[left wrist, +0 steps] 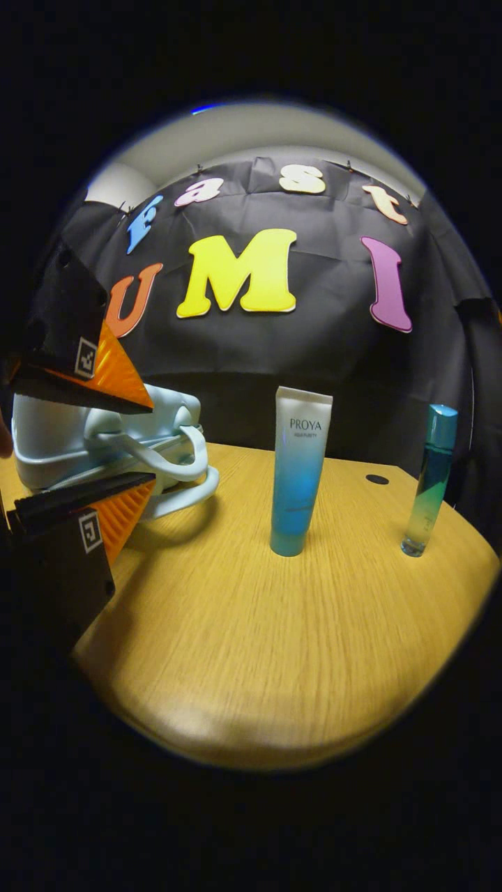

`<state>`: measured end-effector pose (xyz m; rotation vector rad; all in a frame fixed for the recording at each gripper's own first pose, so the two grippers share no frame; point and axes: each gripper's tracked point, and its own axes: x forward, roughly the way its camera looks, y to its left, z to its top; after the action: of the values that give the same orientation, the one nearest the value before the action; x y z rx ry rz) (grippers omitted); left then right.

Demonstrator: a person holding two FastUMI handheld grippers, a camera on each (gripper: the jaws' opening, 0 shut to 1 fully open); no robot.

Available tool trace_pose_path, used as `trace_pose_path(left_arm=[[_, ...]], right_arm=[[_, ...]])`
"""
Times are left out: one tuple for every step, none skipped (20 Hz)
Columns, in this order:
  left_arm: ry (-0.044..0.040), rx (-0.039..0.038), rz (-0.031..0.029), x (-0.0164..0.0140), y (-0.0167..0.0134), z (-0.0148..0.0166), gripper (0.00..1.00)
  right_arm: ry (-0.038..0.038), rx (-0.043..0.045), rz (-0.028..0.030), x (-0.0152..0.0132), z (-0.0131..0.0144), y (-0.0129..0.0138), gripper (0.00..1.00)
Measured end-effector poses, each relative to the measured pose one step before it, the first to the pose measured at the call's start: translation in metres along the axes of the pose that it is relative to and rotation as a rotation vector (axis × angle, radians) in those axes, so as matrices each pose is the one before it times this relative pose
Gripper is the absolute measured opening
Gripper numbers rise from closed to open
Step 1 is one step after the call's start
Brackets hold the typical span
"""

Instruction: First open the suitcase, pack the skin care products into it, and then close the suitcase.

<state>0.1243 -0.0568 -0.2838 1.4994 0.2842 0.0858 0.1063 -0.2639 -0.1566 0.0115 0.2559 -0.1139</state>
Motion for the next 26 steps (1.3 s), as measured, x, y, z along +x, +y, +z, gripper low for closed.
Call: trace_pose_path(left_arm=[[0.00720, 0.00288, 0.01885, 0.00002, 0.00359, 0.00090, 0.54], [0.02057, -0.00760, -0.00092, 0.00628, -0.00266, -0.00311, 0.49], [0.02081, -0.00522, 0.00787, 0.00373, -0.00087, -0.00565, 0.47], [0.00244, 0.00028, 0.00551, -0.00143, 0.00220, 0.00250, 0.43], [0.00160, -0.00283, -0.01446, 0.00177, -0.00461, 0.00207, 0.41], [-0.00283, -0.00187, -0.01969, 0.00503, -0.00444, -0.00017, 0.35], [-0.00093, 0.00765, 0.00152, -0.00233, 0.00295, -0.00060, 0.28], [-0.00473, 0.00012, 0.00793, 0.00057, 0.00050, 0.00149, 0.16], [-0.00450, -0.00998, 0.00585, 0.00155, 0.00098, -0.00091, 0.14], [-0.00757, -0.00807, 0.00303, -0.00167, 0.00078, -0.00058, 0.08], [-0.00501, -0.01178, -0.00641, -0.00021, 0.00004, 0.00073, 0.06], [-0.00746, -0.01328, -0.01053, 0.00047, 0.00114, 0.00027, 0.03], [-0.00266, -0.02669, -0.01187, 0.00030, 0.00242, -0.00114, 0.02], [-0.00013, -0.03063, -0.01209, -0.00061, 0.00096, -0.00229, 0.02], [0.00520, -0.03556, -0.01196, -0.00103, 0.00401, -0.00159, 0.03], [0.00797, -0.03954, -0.00767, -0.00503, 0.00808, -0.00287, 0.02], [-0.00765, -0.03835, -0.00306, -0.00316, 0.01125, 0.00186, 0.03], [-0.01646, -0.03192, -0.00227, -0.00360, 0.01134, 0.00309, 0.02], [-0.00580, -0.03922, 0.00249, -0.00372, 0.01185, 0.00103, 0.03], [-0.01028, -0.04148, -0.00105, -0.00463, 0.01225, -0.00183, 0.03], [-0.00537, -0.03788, 0.00376, -0.00531, 0.01362, -0.00005, 0.03], [-0.00985, -0.03858, 0.00274, -0.00527, 0.01510, 0.00005, 0.02], [-0.00705, -0.03057, 0.00394, -0.00512, 0.01360, -0.00125, 0.02], [-0.00290, -0.02466, 0.00936, -0.00411, 0.01547, -0.00183, 0.03], [0.00180, -0.02372, 0.00078, -0.00345, 0.01589, -0.00284, 0.03], [-0.00635, -0.02889, 0.00576, -0.00442, 0.01754, -0.00315, 0.02]], right_arm=[[0.00666, -0.00415, 0.00037, 0.00109, -0.00450, -0.00241, 0.80], [0.00694, -0.00341, 0.00384, 0.00050, -0.00274, -0.00085, 0.80], [0.00670, -0.00653, 0.00049, 0.00061, -0.00383, -0.00077, 0.80], [0.00629, -0.00711, -0.00192, 0.00079, -0.00273, -0.00111, 0.80], [0.00799, -0.00434, -0.00274, 0.00008, -0.00406, -0.00078, 0.80], [0.00856, -0.00033, -0.00032, -0.00050, -0.00230, 0.00092, 0.80], [0.00747, 0.00035, 0.00284, -0.00143, -0.00274, 0.00285, 0.80], [0.00465, -0.00450, 0.00454, -0.00136, -0.00177, 0.00414, 0.80], [0.00157, -0.01001, 0.00284, -0.00189, -0.00108, 0.00462, 0.80], [-0.00161, -0.01014, 0.00331, -0.00207, -0.00052, 0.00472, 0.80], [-0.00272, -0.00799, 0.00147, -0.00332, 0.00091, 0.00414, 0.80], [-0.00279, -0.00617, -0.00067, -0.00321, 0.00069, 0.00406, 0.80], [-0.00364, -0.00349, -0.00305, -0.00334, 0.00173, 0.00379, 0.80], [-0.00357, -0.00095, -0.00255, -0.00437, 0.00295, 0.00456, 0.80], [-0.00286, -0.00291, -0.00004, -0.00433, 0.00189, 0.00625, 0.80], [-0.00501, -0.00568, -0.00243, -0.00402, 0.00343, 0.00597, 0.79], [-0.00756, -0.00489, -0.00235, -0.00387, 0.00326, 0.00509, 0.80], [-0.00521, -0.00263, -0.00239, -0.00399, 0.00469, 0.00669, 0.80], [-0.00009, -0.00372, -0.00329, -0.00304, 0.00065, 0.00580, 0.80], [0.00112, 0.00167, -0.00792, -0.00458, 0.00284, 0.00516, 0.80], [-0.00526, 0.00985, -0.00141, -0.00465, 0.00432, 0.00586, 0.79], [-0.00618, 0.00757, -0.00545, -0.00447, 0.00540, 0.00639, 0.80], [-0.00610, 0.00427, -0.00548, -0.00390, 0.00328, 0.00637, 0.80], [-0.00656, 0.00206, -0.00316, -0.00489, 0.00468, 0.00715, 0.80], [-0.00747, 0.00105, -0.00654, -0.00416, 0.00442, 0.00517, 0.80], [-0.00704, 0.00292, -0.00369, -0.00510, 0.00517, 0.00709, 0.80]])
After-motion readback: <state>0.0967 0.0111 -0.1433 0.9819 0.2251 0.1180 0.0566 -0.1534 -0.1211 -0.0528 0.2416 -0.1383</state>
